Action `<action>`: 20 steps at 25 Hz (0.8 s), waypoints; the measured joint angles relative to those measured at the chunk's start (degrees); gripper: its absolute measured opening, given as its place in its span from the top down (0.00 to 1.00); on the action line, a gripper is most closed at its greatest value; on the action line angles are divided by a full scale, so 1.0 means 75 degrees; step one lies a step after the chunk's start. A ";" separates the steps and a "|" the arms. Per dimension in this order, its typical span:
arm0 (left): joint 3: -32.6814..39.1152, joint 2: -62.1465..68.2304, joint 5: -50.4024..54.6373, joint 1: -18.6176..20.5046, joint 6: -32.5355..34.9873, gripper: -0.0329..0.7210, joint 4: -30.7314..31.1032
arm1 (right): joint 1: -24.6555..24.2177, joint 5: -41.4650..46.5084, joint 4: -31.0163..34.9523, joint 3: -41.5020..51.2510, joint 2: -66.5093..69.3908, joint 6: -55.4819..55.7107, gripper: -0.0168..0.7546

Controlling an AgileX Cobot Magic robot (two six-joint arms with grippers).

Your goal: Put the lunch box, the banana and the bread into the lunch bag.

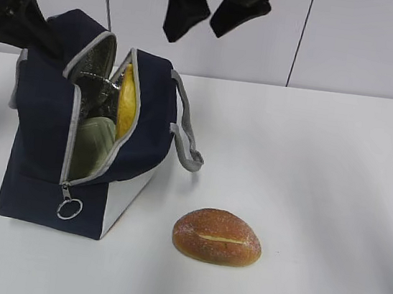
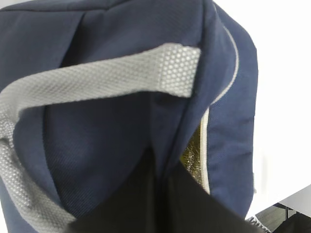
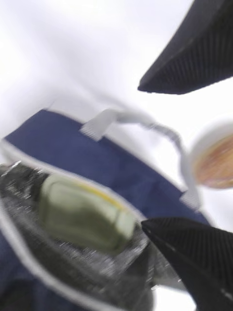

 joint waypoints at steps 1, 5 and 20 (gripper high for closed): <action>0.0000 0.0000 0.0000 0.0000 0.0000 0.96 0.0000 | 0.0000 0.0000 -0.0136 0.0402 -0.0262 -0.0211 0.22; 0.0000 0.0000 0.0000 0.0000 0.0000 0.96 0.0000 | 0.0000 0.0000 -0.0368 0.1970 -0.1114 -0.0808 0.22; 0.0000 0.0000 -0.0013 0.0000 0.0007 0.96 0.0000 | 0.0000 -0.0967 0.0323 0.6398 -0.2294 -0.2742 0.22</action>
